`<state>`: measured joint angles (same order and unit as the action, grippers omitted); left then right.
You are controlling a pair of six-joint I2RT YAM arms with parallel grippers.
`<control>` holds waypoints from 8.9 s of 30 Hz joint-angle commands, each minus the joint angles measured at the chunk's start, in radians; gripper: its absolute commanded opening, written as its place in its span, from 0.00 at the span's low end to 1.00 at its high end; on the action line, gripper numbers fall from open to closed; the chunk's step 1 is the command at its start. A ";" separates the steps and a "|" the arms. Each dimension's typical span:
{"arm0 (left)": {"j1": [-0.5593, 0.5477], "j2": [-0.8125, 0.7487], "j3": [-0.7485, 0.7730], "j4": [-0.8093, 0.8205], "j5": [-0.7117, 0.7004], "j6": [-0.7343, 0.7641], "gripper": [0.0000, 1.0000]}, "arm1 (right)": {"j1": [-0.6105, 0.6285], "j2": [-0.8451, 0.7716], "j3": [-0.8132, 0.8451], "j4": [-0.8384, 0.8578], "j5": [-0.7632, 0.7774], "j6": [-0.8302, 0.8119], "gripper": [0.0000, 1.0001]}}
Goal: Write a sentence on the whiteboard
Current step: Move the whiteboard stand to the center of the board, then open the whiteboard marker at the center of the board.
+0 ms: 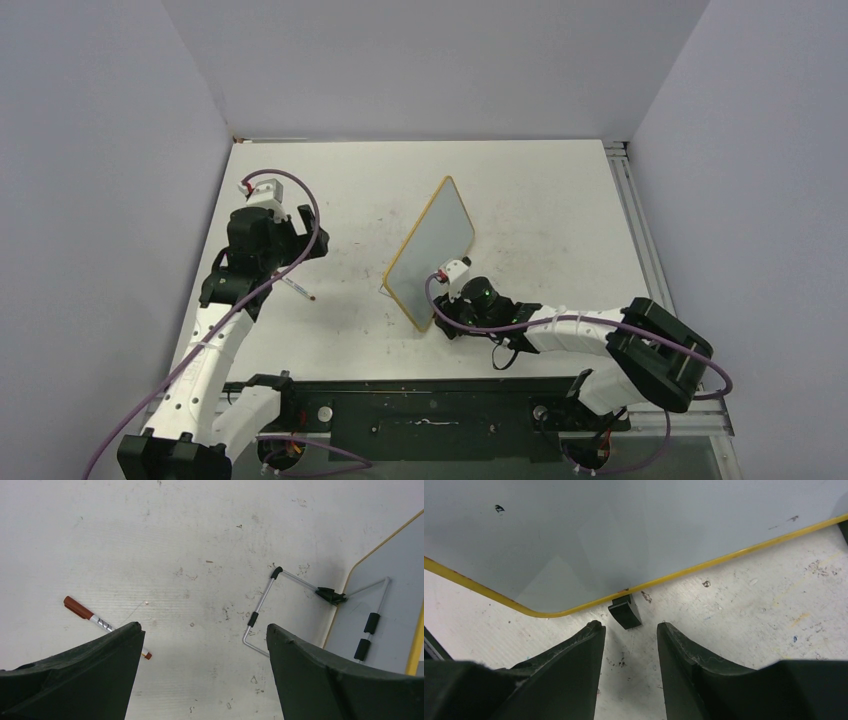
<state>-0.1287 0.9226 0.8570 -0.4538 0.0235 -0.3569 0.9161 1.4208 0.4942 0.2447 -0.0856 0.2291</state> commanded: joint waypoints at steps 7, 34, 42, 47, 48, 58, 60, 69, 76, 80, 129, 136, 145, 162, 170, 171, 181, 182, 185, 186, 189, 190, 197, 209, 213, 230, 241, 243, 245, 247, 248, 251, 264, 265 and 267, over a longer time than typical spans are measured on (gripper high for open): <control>0.008 -0.004 0.000 0.059 0.047 -0.014 0.92 | 0.063 0.089 0.071 0.106 0.122 -0.076 0.34; 0.008 -0.027 -0.007 0.051 0.032 -0.022 0.92 | 0.243 0.447 0.420 0.004 0.691 0.373 0.05; 0.009 -0.042 -0.007 0.048 0.020 -0.024 0.92 | 0.182 0.534 0.545 -0.070 0.776 0.450 0.05; 0.009 -0.050 -0.009 0.043 0.014 -0.027 0.92 | 0.125 0.573 0.570 -0.079 0.799 0.494 0.05; 0.009 -0.050 -0.009 0.043 0.011 -0.027 0.92 | 0.114 0.577 0.576 -0.079 0.801 0.502 0.05; 0.011 -0.060 -0.014 0.025 -0.014 -0.025 0.92 | 0.071 0.565 0.581 -0.065 0.790 0.484 0.26; 0.015 -0.063 -0.024 0.007 -0.046 -0.032 0.92 | 0.075 0.543 0.564 -0.049 0.778 0.475 0.37; 0.076 -0.053 -0.061 -0.068 -0.135 -0.085 0.93 | 0.147 0.411 0.480 -0.048 0.763 0.447 0.62; 0.249 0.006 -0.077 -0.054 -0.100 -0.099 0.89 | 0.169 0.192 0.299 0.052 0.653 0.416 0.73; 0.259 0.095 -0.067 -0.057 -0.116 -0.096 0.82 | 0.161 0.034 0.249 0.031 0.598 0.358 0.75; 0.311 0.832 0.201 -0.034 -0.173 -0.083 0.27 | 0.043 -0.474 0.152 -0.171 0.302 0.268 0.74; 0.309 0.822 0.180 -0.042 -0.115 -0.088 0.09 | 0.042 -0.505 0.150 -0.203 0.317 0.278 0.73; 0.233 0.605 0.050 0.003 -0.010 -0.176 0.00 | 0.047 -0.524 0.113 -0.238 0.328 0.310 0.73; -0.249 -0.006 -0.430 0.352 -0.044 -0.848 0.00 | 0.187 -0.361 0.049 0.007 0.195 0.407 0.87; -0.437 -0.018 -0.451 0.438 -0.125 -0.981 0.00 | 0.214 -0.226 0.081 0.070 0.094 0.442 0.83; -0.446 -0.013 -0.453 0.456 -0.125 -0.987 0.00 | 0.217 -0.212 0.088 0.065 0.093 0.446 0.81; -0.511 0.013 -0.478 0.552 -0.139 -1.036 0.00 | 0.229 -0.114 0.134 0.035 0.056 0.466 0.57; -0.513 0.012 -0.480 0.552 -0.142 -1.037 0.00 | 0.231 -0.109 0.138 0.036 0.054 0.466 0.51; -0.517 0.006 -0.486 0.553 -0.148 -1.038 0.00 | 0.235 -0.093 0.151 0.031 0.052 0.466 0.31; -0.517 0.003 -0.486 0.553 -0.148 -1.038 0.00 | 0.236 -0.090 0.154 0.029 0.053 0.465 0.26; -0.517 -0.001 -0.484 0.552 -0.145 -1.016 0.00 | 0.237 -0.096 0.155 0.020 0.072 0.473 0.08; -0.517 -0.001 -0.483 0.555 -0.141 -0.996 0.00 | 0.237 -0.104 0.154 0.013 0.080 0.475 0.06; -0.511 -0.037 -0.364 0.355 -0.128 -0.724 0.84 | 0.229 -0.225 0.185 -0.195 0.197 0.450 0.05; -0.568 -0.010 -0.020 0.078 0.034 0.077 0.94 | -0.154 -0.387 0.337 -0.696 -0.219 0.272 0.05; -0.678 -0.061 -0.063 0.118 0.072 0.304 0.94 | -0.248 -0.371 0.373 -0.803 -0.420 0.211 0.05; -1.057 -0.139 -0.229 0.162 0.103 0.615 0.93 | 0.016 -0.310 0.415 -0.952 -0.775 0.210 0.05; -1.175 -0.150 -0.228 0.070 0.114 0.552 0.64 | 0.023 -0.282 0.495 -1.025 -0.767 0.158 0.05; -1.175 -0.159 -0.231 0.072 0.109 0.548 0.57 | 0.022 -0.275 0.503 -1.040 -0.764 0.147 0.05; -1.175 -0.160 -0.227 0.074 0.110 0.542 0.50 | 0.022 -0.267 0.514 -1.059 -0.760 0.135 0.05; -1.175 -0.149 -0.220 0.075 0.115 0.538 0.37 | 0.023 -0.262 0.523 -1.071 -0.757 0.127 0.05; -1.175 -0.137 -0.215 0.070 0.118 0.536 0.30 | 0.022 -0.262 0.527 -1.072 -0.755 0.126 0.05; -1.175 -0.095 -0.191 0.040 0.118 0.529 0.09 | 0.018 -0.268 0.540 -1.069 -0.736 0.131 0.06; -0.986 -0.185 -0.222 0.145 0.214 0.393 0.00 | -0.091 -0.558 0.290 -0.724 -0.572 0.411 0.83; -0.957 -0.184 -0.221 0.154 0.249 0.391 0.00 | -0.085 -0.591 0.261 -0.682 -0.547 0.448 0.84; -0.920 -0.183 -0.222 0.170 0.298 0.394 0.00 | -0.073 -0.648 0.204 -0.592 -0.519 0.504 0.85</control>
<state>-1.1126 0.7444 0.6304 -0.3630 0.1814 0.0624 0.8246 0.8627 0.7734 -0.5873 -0.6994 0.5690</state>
